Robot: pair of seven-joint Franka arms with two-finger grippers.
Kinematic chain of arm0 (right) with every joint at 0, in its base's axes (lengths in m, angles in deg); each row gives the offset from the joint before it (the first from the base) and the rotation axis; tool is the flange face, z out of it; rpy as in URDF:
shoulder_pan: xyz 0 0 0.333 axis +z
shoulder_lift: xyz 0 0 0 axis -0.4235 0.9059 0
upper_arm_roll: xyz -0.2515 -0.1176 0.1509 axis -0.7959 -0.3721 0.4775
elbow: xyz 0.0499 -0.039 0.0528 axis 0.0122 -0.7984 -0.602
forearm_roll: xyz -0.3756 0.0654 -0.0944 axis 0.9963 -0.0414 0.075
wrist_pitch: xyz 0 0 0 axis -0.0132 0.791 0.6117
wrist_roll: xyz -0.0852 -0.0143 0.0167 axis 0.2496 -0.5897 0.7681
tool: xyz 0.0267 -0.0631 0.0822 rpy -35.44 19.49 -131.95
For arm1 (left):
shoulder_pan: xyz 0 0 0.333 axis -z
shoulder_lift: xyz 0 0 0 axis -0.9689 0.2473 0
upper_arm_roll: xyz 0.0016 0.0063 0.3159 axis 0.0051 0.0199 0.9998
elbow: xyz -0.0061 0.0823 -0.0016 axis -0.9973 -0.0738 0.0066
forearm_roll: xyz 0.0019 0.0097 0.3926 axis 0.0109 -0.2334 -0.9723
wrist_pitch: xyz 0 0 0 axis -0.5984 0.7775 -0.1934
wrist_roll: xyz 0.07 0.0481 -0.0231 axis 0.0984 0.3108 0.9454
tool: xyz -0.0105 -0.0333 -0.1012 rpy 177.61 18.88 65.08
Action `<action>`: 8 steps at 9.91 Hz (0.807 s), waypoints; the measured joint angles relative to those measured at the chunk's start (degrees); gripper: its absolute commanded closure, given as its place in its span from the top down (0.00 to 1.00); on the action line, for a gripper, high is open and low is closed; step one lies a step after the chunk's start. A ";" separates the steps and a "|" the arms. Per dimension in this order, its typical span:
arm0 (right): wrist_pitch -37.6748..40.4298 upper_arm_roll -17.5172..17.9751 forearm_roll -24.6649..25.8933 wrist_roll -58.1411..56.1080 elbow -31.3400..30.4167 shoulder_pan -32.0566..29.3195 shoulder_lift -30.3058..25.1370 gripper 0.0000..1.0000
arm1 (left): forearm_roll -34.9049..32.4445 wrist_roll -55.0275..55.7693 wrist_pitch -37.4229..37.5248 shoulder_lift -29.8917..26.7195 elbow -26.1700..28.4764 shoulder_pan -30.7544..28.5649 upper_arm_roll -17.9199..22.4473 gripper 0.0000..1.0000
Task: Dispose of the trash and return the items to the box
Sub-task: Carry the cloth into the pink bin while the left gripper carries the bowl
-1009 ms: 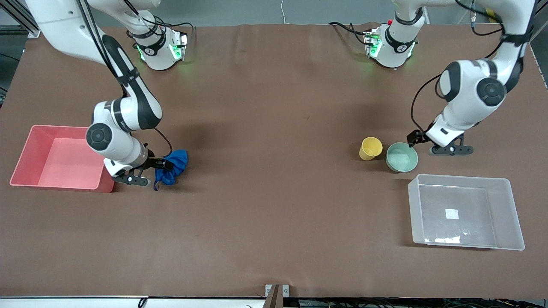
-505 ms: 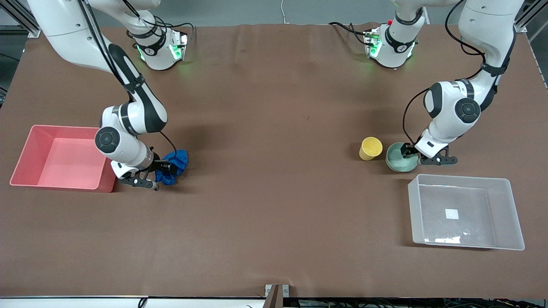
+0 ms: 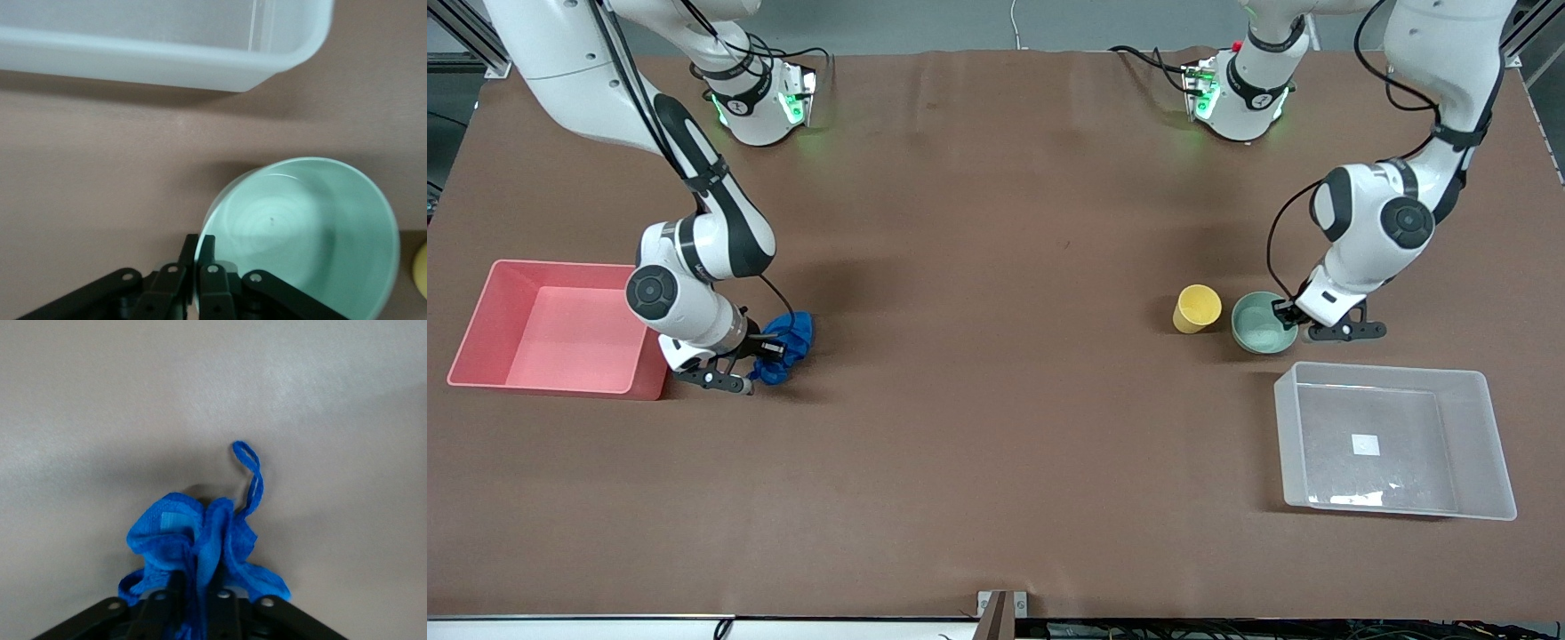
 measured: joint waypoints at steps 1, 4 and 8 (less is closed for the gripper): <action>7.54 0.07 0.00 0.67 3.25 0.04 -0.65 0.01 | 0.00 0.00 4.93 -4.14 0.56 -0.05 0.10 0.00; 31.84 -0.63 0.15 -0.99 14.10 -0.18 -8.55 0.01 | 0.01 -2.95 17.42 -13.68 -4.20 -0.07 3.24 0.00; 44.65 -15.01 1.99 -25.02 16.97 -1.57 -19.40 0.02 | 0.02 -5.09 22.81 0.52 -27.55 -0.20 5.33 0.00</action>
